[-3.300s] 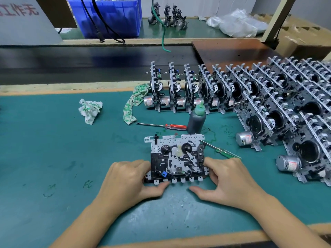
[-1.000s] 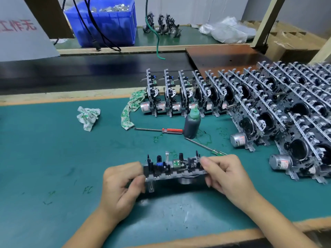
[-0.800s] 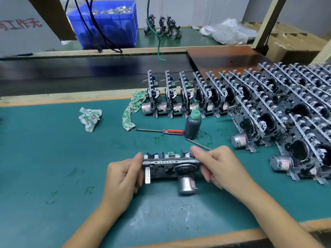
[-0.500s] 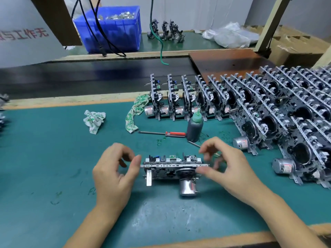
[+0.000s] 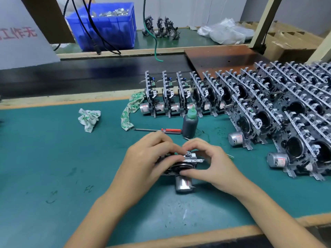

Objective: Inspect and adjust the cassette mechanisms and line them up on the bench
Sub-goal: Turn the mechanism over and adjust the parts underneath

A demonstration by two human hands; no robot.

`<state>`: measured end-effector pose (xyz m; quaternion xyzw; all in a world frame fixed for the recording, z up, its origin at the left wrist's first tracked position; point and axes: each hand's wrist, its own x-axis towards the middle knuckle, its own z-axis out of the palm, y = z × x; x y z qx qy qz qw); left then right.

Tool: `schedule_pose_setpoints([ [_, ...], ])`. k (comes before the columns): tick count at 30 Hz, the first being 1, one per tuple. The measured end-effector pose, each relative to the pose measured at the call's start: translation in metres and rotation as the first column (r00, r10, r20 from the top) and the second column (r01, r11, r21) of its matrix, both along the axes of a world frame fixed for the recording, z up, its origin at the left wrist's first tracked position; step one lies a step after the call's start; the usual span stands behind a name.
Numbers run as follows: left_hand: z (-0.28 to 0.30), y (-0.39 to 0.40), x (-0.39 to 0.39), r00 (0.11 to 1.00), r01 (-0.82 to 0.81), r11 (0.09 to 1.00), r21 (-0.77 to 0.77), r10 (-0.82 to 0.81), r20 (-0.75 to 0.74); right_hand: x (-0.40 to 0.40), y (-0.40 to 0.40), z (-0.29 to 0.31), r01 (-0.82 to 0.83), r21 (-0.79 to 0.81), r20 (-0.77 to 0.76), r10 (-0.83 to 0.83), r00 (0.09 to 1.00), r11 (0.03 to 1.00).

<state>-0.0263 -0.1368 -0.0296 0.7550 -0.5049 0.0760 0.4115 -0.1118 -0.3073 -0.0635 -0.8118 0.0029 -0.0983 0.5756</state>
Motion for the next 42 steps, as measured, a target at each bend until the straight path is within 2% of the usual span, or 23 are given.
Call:
schedule_pose_setpoints([
  [6, 0.0037, -0.001, 0.0025, 0.989, 0.051, 0.998, -0.042, -0.056, -0.134, 0.0001, 0.0018, 0.0002, 0.017, 0.034, -0.016, -0.016, 1.0, 0.999],
  [12, 0.0038, -0.0035, 0.0024, 0.986, 0.045, 0.998, -0.032, -0.049, -0.16, -0.0019, 0.0055, -0.0072, 0.064, 0.008, 0.008, -0.064, 0.998, 0.998],
  [19, 0.0027, -0.0035, -0.0006, 0.989, 0.007, 0.999, -0.051, -0.014, -0.144, -0.0006, 0.0065, -0.0072, 0.05, 0.102, 0.047, -0.055, 0.997, 0.994],
  [25, 0.0031, -0.0012, 0.0003, 0.985, 0.04, 0.998, -0.049, -0.048, -0.168, -0.0001, 0.0066, -0.0063, 0.018, 0.181, -0.004, -0.018, 1.0, 0.983],
  [32, 0.0006, -0.003, -0.0009, 0.994, -0.01, 0.999, -0.041, 0.005, -0.112, -0.0002, 0.0062, -0.0063, 0.023, 0.159, 0.007, -0.024, 1.0, 0.987],
  [42, -0.0018, -0.0002, -0.0012, 0.986, 0.016, 0.996, -0.087, -0.03, -0.163, 0.0009, 0.0044, -0.0027, 0.035, 0.054, 0.054, -0.038, 0.998, 0.998],
])
